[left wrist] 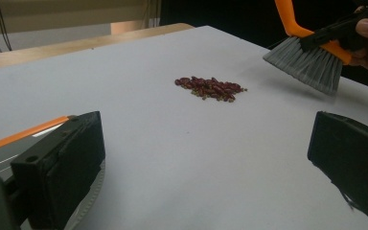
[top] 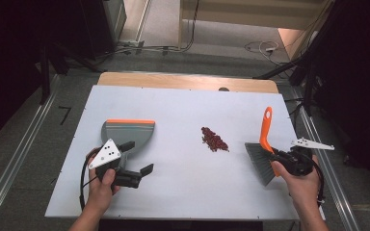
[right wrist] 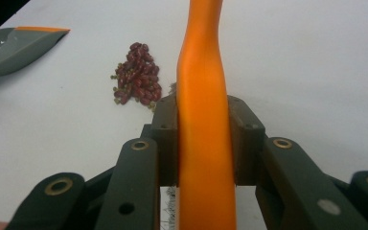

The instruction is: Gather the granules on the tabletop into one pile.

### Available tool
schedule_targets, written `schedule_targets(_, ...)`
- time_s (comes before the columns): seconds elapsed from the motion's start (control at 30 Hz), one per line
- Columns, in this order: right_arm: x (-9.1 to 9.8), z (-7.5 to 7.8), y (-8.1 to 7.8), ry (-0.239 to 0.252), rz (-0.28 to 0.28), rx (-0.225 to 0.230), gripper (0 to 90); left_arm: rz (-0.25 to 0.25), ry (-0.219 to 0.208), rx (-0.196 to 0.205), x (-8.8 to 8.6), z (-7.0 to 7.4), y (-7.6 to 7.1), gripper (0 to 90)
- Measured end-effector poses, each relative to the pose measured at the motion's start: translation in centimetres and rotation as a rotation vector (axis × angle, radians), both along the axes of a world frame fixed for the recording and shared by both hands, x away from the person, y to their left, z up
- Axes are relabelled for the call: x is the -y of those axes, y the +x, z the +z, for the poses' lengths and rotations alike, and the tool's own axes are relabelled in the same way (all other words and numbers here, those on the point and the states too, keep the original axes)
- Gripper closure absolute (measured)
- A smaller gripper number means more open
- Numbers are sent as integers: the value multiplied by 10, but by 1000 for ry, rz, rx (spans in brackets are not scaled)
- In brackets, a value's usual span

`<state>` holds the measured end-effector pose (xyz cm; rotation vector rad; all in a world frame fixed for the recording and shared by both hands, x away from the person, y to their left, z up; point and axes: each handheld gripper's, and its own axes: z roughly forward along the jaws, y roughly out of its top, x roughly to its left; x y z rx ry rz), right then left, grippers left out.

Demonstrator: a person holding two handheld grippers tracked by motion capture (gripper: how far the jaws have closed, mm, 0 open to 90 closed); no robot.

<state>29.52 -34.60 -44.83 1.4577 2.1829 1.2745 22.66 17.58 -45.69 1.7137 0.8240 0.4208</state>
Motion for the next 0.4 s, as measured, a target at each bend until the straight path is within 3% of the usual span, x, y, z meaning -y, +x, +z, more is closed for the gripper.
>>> schedule_targets(0.4, 15, -3, 2, 26, -32, 11, 680, 2, -2, -3, 0, -1, 1, 0)
